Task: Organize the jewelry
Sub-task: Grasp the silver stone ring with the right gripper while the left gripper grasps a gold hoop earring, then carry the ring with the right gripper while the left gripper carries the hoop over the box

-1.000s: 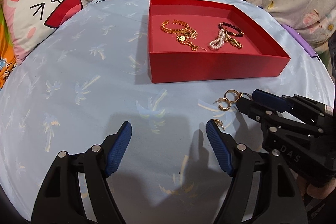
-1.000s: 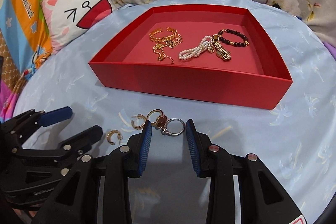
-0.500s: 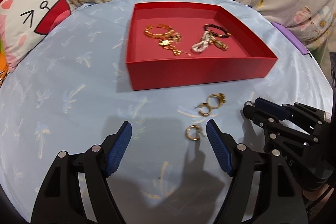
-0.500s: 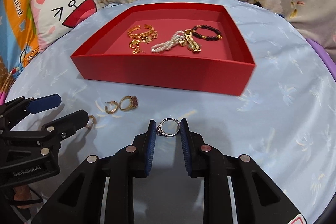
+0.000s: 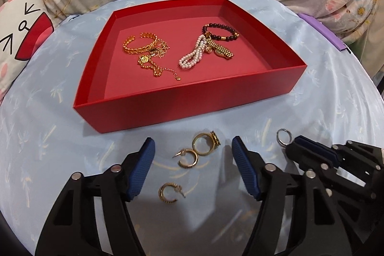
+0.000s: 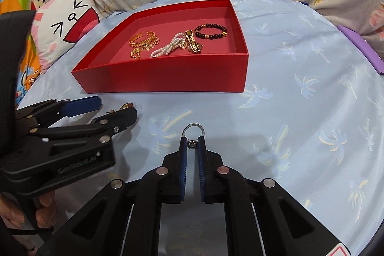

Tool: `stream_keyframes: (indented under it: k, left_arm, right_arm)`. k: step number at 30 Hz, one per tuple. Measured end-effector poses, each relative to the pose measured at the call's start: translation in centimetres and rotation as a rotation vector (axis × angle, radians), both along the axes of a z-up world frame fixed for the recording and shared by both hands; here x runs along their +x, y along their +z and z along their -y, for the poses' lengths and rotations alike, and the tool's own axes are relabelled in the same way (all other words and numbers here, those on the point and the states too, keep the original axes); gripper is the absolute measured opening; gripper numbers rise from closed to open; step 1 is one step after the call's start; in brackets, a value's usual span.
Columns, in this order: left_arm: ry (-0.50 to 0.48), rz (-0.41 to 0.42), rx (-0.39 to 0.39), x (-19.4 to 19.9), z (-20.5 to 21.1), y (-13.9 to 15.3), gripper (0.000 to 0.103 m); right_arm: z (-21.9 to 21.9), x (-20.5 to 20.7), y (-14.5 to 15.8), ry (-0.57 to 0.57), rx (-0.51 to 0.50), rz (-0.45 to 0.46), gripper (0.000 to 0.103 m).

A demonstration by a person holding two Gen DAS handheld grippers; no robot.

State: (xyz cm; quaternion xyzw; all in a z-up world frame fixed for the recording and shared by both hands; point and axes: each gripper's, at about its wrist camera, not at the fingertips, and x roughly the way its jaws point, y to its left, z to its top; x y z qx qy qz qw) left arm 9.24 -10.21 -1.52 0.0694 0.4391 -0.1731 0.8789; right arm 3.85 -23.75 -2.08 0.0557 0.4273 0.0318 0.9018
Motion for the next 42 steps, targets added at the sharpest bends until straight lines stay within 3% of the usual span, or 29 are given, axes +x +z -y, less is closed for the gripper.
stream_keyframes:
  k: [4,9,10,21,31,37,42]
  left_arm:
    - [-0.001,0.006,0.011,0.4,0.5,-0.2,0.055]
    - [-0.012,0.012,0.007,0.5,0.7,-0.1,0.024]
    - [-0.014,0.008,0.001,0.6,0.6,-0.1,0.023]
    - [-0.025,0.001,-0.072,-0.6,-0.8,1.3,0.022]
    - [-0.025,0.058,-0.170,-2.2,-3.9,7.1,0.022]
    - [-0.011,0.137,-0.195,0.2,-4.7,11.2,0.022]
    - [0.005,0.163,-0.173,4.4,-3.7,12.5,0.023]
  right_arm:
    - [0.3,-0.3,0.3,-0.011,-0.001,0.008,0.011]
    - [0.2,-0.2,0.0,-0.009,-0.003,0.003,0.011]
    - [0.2,-0.2,0.0,-0.008,-0.004,0.005,0.011]
    - [0.4,-0.8,0.7,-0.015,0.016,0.037,0.008]
    - [0.9,-1.9,6.3,-0.007,0.032,0.174,0.008]
    - [1.5,0.6,9.5,0.007,0.043,0.240,0.008]
    - [2.0,4.9,10.2,0.013,0.077,0.236,0.008]
